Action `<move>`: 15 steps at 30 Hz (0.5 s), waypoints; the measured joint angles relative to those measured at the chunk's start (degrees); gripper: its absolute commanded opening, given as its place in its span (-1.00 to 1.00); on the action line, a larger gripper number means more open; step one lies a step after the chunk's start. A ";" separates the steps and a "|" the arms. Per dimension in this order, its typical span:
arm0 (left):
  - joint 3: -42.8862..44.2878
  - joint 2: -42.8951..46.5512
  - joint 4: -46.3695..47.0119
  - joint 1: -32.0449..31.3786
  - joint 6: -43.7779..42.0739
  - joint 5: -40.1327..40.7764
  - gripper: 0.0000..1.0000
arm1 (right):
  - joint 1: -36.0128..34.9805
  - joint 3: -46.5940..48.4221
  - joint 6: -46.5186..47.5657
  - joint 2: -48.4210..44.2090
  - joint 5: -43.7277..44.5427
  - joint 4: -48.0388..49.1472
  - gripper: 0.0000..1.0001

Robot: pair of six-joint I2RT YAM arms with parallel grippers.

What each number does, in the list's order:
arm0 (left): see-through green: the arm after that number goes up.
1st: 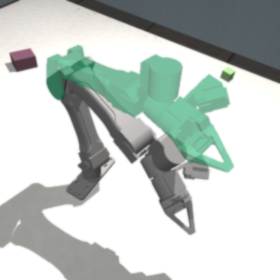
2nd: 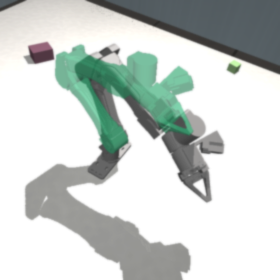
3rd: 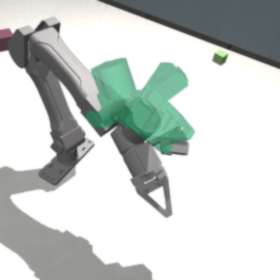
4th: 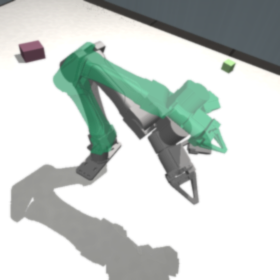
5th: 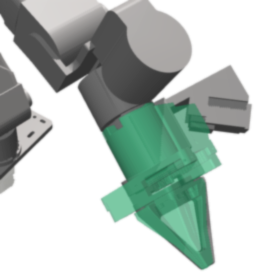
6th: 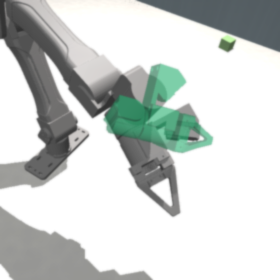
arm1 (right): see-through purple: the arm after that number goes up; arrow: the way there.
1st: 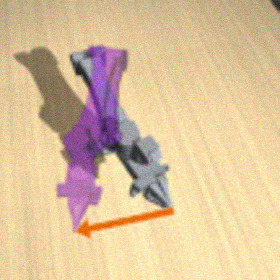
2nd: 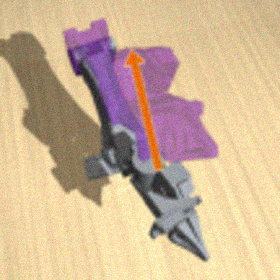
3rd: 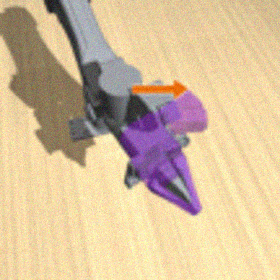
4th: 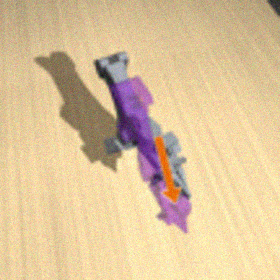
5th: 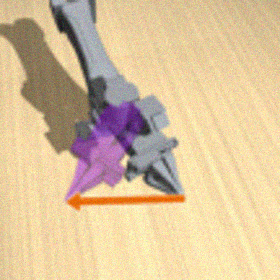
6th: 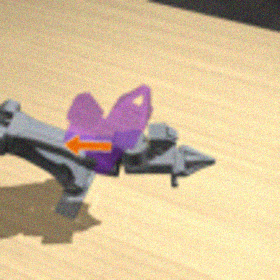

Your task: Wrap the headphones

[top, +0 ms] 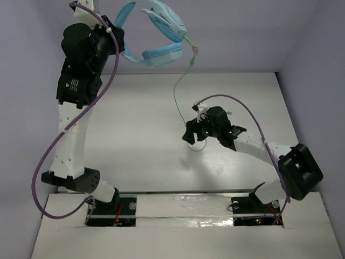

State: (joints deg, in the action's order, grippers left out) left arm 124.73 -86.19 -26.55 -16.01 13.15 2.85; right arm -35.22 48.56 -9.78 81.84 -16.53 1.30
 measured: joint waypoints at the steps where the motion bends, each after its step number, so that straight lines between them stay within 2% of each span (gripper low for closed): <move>1: -0.20 0.00 -0.04 0.02 0.09 -0.24 -1.00 | -0.57 0.20 0.39 0.83 0.04 0.39 0.56; 11: -3.13 1.68 -1.20 0.44 1.03 -2.64 -1.00 | -1.18 -0.79 0.92 2.64 12.87 14.67 0.47; 15: -6.01 3.96 -1.25 0.44 1.53 -4.39 -1.00 | -1.18 0.31 1.44 4.17 12.09 16.06 0.41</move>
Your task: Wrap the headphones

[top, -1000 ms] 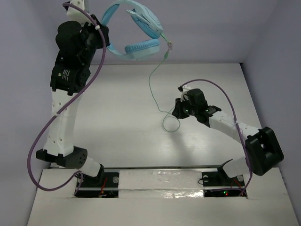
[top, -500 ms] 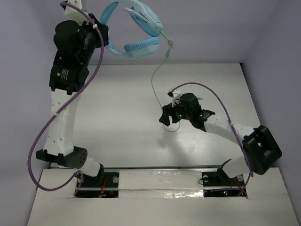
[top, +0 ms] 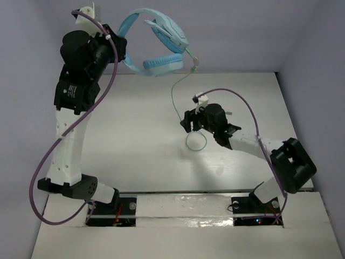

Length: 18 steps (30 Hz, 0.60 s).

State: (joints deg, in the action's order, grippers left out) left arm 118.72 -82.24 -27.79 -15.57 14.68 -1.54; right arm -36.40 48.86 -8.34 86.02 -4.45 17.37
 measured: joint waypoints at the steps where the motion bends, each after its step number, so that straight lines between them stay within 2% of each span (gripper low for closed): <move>1: -0.09 0.26 -0.04 0.00 0.02 -0.28 -1.00 | -0.02 1.09 0.11 1.38 -0.57 0.09 0.37; 6: -0.09 0.85 0.04 0.00 0.90 -2.49 -1.00 | -0.02 2.32 -0.37 8.17 -1.99 3.37 0.28; 10: 1.11 0.81 -1.03 0.00 1.70 -3.69 -1.00 | 0.00 -0.52 -1.51 9.03 -2.08 8.37 0.26; 12: 2.78 0.48 -1.81 0.00 1.97 -4.04 -1.00 | -0.02 -0.85 -1.84 9.33 -2.40 10.32 0.10; 13: 3.30 0.46 -1.97 0.00 2.08 -4.02 -1.00 | -0.02 -0.85 -2.16 9.60 -2.67 11.26 -0.22; 14: 3.61 0.46 -1.95 0.00 2.25 -3.98 -1.00 | -0.02 -0.98 -2.47 9.90 -2.91 12.46 -0.37; 17: 2.56 0.96 -0.20 0.00 2.97 -2.99 -1.00 | -0.04 -2.25 -4.72 10.88 -3.98 16.31 -0.70; 18: 0.98 1.42 1.27 0.00 3.85 -2.49 -1.00 | -0.13 -2.71 -5.55 11.26 -4.39 17.16 -0.75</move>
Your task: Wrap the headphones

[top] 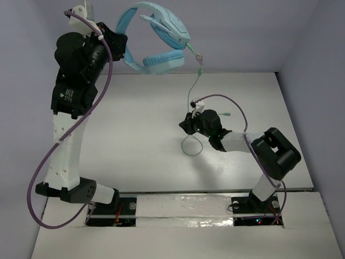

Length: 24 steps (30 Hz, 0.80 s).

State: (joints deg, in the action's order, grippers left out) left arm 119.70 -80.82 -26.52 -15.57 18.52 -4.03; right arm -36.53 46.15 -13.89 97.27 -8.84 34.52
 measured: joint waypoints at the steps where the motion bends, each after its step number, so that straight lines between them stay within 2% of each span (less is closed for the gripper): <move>1: -2.89 0.66 2.60 0.00 1.09 0.42 -1.00 | -0.35 -0.22 -0.96 0.44 -0.17 0.37 -0.81; 7: -26.36 2.62 17.75 0.39 12.63 5.35 -1.00 | -7.89 0.11 -5.60 0.90 4.20 -3.26 -0.99; 15: -54.97 2.34 28.94 -0.09 22.05 20.61 -1.00 | -18.38 5.38 -10.58 -0.35 10.08 -25.35 -1.00; 19: -66.38 5.88 33.18 -4.85 23.17 28.44 -1.00 | -23.93 12.26 -9.86 -1.05 11.63 -37.46 -1.00; 24: -74.53 8.76 40.85 -11.87 22.77 30.08 -1.00 | -28.06 23.82 -6.10 -3.54 12.15 -50.77 -1.00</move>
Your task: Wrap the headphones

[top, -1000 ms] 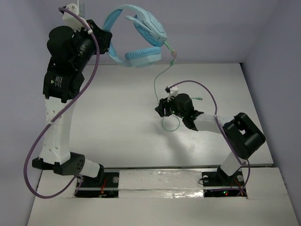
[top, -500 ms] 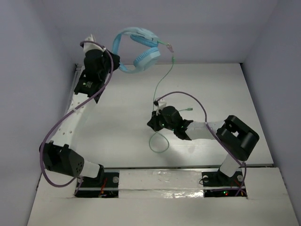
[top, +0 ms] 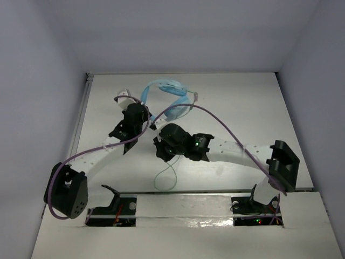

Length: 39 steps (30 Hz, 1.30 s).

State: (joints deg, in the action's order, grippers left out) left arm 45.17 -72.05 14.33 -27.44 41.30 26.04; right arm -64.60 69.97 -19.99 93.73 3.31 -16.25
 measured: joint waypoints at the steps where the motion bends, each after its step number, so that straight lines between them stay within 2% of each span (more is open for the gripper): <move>1: -1.57 0.15 1.97 -0.87 -0.17 -0.48 -1.00 | -0.02 2.27 0.92 -0.92 0.15 -2.25 -1.00; 5: -6.97 0.24 6.80 -2.86 -2.21 -2.45 -1.00 | 0.52 10.56 4.48 -4.37 1.42 -10.08 -1.00; 9: -9.62 0.44 7.34 -4.13 -5.64 -4.85 -1.00 | 2.73 17.55 7.80 -5.31 1.16 -14.05 -1.00; 20: -10.97 7.37 7.26 -4.83 -12.87 -10.84 -1.00 | 17.42 22.73 12.74 -3.72 -1.01 -21.44 -1.00; 22: -10.97 7.52 7.19 -4.83 -13.81 -11.34 -1.00 | 19.23 23.45 13.49 -3.72 -2.91 -22.32 -0.89; 23: -10.97 7.45 6.93 -4.83 -14.38 -11.52 -1.00 | 19.93 23.98 13.92 -3.72 -3.63 -22.82 -0.72; 25: -10.95 7.19 6.25 -4.83 -15.50 -11.61 -1.00 | 20.90 25.22 14.71 -3.72 -4.76 -23.74 -0.70; 27: -10.95 6.78 5.35 -4.85 -16.55 -11.67 -1.00 | 21.55 26.23 15.32 -3.72 -5.01 -23.98 -0.77; 29: -10.60 6.16 4.17 -4.85 -17.49 -11.39 -1.00 | 21.86 26.64 15.72 -3.82 -4.79 -24.09 -1.00; 35: -9.11 4.31 1.99 -4.92 -20.22 -11.04 -1.00 | 21.94 24.04 15.76 -5.86 0.68 -24.90 -1.00; 39: -6.75 1.01 1.75 -5.64 -21.31 -14.01 -1.00 | 22.16 24.90 16.11 -5.44 4.96 -24.57 -1.00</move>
State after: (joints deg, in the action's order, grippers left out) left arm 38.41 -71.05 16.08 -33.08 19.99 12.03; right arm -42.44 94.87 -3.88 88.29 8.27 -40.82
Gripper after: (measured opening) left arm 0.102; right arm 0.046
